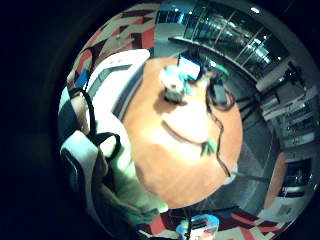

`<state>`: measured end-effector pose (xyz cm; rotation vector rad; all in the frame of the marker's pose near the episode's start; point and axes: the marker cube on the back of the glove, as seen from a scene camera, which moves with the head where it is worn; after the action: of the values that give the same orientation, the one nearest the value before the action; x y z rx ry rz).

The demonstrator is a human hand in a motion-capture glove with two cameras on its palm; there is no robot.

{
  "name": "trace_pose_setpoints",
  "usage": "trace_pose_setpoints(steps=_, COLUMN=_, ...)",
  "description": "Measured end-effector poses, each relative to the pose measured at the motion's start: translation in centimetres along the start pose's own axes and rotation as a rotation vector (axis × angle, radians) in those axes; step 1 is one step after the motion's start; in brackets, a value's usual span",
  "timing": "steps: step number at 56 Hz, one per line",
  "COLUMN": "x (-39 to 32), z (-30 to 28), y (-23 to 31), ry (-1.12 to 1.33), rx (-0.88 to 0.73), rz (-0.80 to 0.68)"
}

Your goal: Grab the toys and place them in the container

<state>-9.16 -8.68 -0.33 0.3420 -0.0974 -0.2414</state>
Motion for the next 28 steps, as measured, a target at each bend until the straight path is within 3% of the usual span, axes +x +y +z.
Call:
trace_pose_setpoints(steps=8, x=-4.1, z=-1.1, y=-4.9, ry=-0.174, rx=0.08, rz=0.016)
trace_pose_setpoints(steps=21, x=-12.7, z=7.6, y=-9.3, ry=-0.335, rx=0.001, rz=-0.106)
trace_pose_setpoints(steps=28, x=-15.8, z=11.8, y=-10.2, ry=-0.3, rx=-0.1, rz=-0.166)
